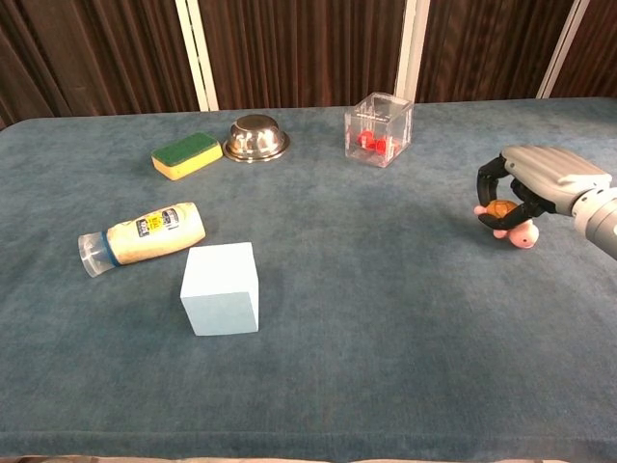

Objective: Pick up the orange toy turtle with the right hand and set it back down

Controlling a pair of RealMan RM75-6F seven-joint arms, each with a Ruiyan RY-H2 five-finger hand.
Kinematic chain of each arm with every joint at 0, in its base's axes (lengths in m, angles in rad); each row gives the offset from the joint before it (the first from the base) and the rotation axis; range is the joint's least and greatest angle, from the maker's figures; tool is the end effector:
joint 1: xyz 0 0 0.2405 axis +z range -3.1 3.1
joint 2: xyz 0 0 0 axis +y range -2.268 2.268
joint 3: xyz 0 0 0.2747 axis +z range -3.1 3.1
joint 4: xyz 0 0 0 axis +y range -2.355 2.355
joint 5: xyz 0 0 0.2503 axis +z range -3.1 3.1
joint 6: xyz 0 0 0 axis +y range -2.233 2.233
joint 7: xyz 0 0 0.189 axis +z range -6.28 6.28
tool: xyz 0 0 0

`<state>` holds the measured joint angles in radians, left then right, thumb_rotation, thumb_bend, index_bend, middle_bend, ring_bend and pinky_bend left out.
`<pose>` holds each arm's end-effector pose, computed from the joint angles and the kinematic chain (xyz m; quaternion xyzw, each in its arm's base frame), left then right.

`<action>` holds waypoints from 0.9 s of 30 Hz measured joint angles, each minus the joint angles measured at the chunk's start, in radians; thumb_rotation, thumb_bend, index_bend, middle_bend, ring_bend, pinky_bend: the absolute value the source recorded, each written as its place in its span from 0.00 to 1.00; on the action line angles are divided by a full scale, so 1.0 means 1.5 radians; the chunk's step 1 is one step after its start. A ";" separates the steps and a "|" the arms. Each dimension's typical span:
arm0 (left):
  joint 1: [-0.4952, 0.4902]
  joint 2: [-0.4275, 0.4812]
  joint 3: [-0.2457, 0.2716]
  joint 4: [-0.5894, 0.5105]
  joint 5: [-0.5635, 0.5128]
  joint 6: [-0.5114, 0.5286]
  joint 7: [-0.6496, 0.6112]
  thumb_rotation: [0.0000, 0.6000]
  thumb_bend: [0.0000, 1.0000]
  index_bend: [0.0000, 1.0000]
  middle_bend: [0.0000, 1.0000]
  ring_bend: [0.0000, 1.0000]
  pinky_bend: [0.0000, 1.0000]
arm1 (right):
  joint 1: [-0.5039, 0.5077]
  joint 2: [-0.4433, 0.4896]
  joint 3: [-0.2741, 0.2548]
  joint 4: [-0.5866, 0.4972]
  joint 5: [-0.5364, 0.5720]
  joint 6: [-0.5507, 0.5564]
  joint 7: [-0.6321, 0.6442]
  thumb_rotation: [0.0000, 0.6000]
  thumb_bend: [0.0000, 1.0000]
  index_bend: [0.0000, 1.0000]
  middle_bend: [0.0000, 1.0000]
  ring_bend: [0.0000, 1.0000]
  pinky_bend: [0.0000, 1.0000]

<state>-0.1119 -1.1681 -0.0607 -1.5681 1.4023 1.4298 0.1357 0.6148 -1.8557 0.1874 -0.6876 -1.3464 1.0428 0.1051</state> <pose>-0.3613 0.2428 0.1169 -0.6018 -0.3772 -0.3288 0.6224 -0.2957 -0.4438 -0.0701 0.6574 -0.3810 0.3799 0.5277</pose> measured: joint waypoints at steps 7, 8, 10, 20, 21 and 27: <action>-0.001 0.001 0.001 -0.003 0.000 -0.002 0.005 1.00 0.43 0.11 0.00 0.05 0.36 | -0.011 0.035 -0.007 -0.045 -0.003 0.001 -0.015 1.00 0.10 0.07 0.18 0.37 0.83; -0.001 0.001 0.001 -0.003 -0.001 -0.002 0.006 1.00 0.43 0.11 0.00 0.05 0.36 | -0.013 0.040 -0.008 -0.053 -0.003 0.001 -0.016 1.00 0.07 0.03 0.15 0.31 0.79; -0.001 0.001 0.001 -0.005 -0.001 -0.001 0.008 1.00 0.43 0.11 0.00 0.05 0.36 | -0.017 0.055 -0.009 -0.076 0.000 -0.001 -0.020 1.00 0.05 0.01 0.12 0.23 0.73; -0.001 0.002 0.001 -0.006 -0.002 -0.001 0.007 1.00 0.43 0.11 0.00 0.05 0.36 | -0.074 0.196 -0.016 -0.321 0.020 0.028 -0.081 1.00 0.04 0.10 0.11 0.16 0.49; 0.000 0.003 0.001 -0.006 -0.001 -0.001 0.007 1.00 0.43 0.11 0.00 0.05 0.36 | -0.086 0.224 -0.021 -0.364 0.021 0.037 -0.094 1.00 0.04 0.11 0.11 0.15 0.45; 0.000 0.003 0.001 -0.008 0.004 0.004 0.007 1.00 0.43 0.11 0.00 0.05 0.36 | -0.175 0.367 -0.053 -0.532 0.019 0.135 -0.167 1.00 0.04 0.13 0.11 0.11 0.29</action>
<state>-0.1115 -1.1631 -0.0595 -1.5808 1.4080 1.4365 0.1456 0.3517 -1.3053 0.1077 -1.4863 -1.3177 1.2448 -0.1460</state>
